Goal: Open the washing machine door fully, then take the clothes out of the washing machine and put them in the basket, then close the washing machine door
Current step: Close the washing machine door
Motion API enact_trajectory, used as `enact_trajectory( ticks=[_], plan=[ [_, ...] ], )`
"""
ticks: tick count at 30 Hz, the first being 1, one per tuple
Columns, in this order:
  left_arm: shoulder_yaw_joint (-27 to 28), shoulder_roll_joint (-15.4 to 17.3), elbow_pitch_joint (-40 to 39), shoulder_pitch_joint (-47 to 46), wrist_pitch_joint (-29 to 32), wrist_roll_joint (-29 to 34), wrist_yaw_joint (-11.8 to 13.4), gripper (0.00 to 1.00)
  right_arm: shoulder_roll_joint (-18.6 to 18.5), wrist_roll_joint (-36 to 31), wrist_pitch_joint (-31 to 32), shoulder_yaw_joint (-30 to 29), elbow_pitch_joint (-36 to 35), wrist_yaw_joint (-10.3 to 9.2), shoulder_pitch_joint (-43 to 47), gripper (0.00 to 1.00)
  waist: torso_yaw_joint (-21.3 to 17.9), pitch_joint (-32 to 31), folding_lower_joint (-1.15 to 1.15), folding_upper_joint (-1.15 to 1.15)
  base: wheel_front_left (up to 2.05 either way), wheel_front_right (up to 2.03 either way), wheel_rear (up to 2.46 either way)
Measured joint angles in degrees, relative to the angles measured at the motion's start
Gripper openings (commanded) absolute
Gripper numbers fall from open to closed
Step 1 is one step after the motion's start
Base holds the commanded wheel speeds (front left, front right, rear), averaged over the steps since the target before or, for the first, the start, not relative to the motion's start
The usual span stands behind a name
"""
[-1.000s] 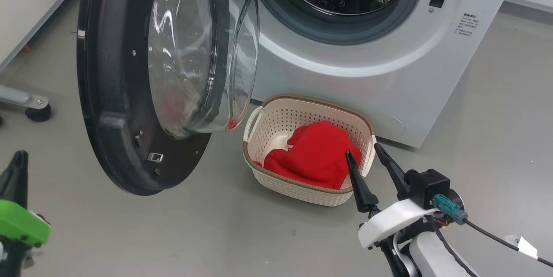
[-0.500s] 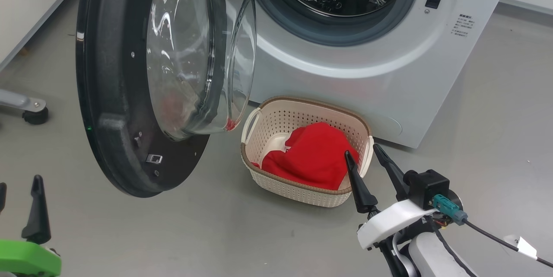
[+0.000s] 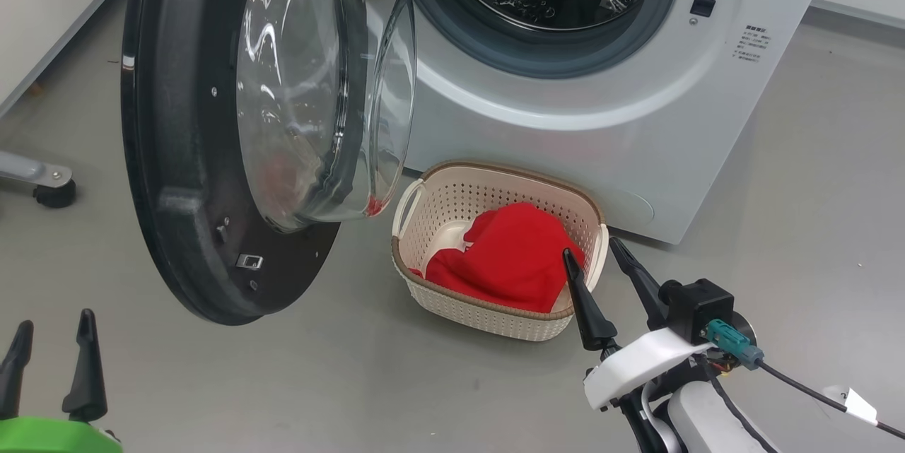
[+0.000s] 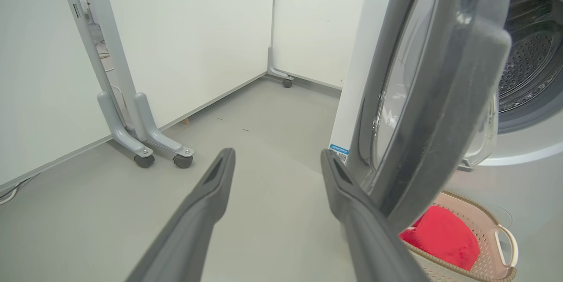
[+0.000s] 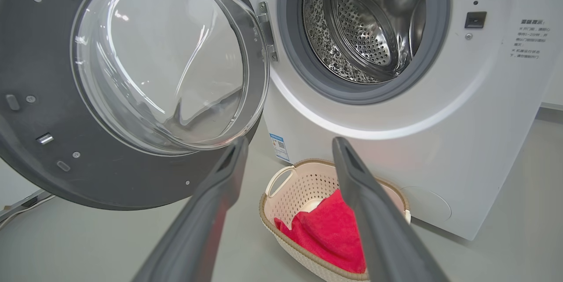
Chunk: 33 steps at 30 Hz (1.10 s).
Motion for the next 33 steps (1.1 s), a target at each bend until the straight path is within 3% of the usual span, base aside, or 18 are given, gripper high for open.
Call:
enact_trajectory(
  ticks=[33],
  plan=[
    [-2.9,1.1,6.0,-0.2,-5.0,0.0,0.0,1.00,0.0,0.5,0.0,1.1,0.0,-0.35,0.9,1.00,-0.2,-0.5,0.00,0.00,0.00,0.00,0.00]
  ],
)
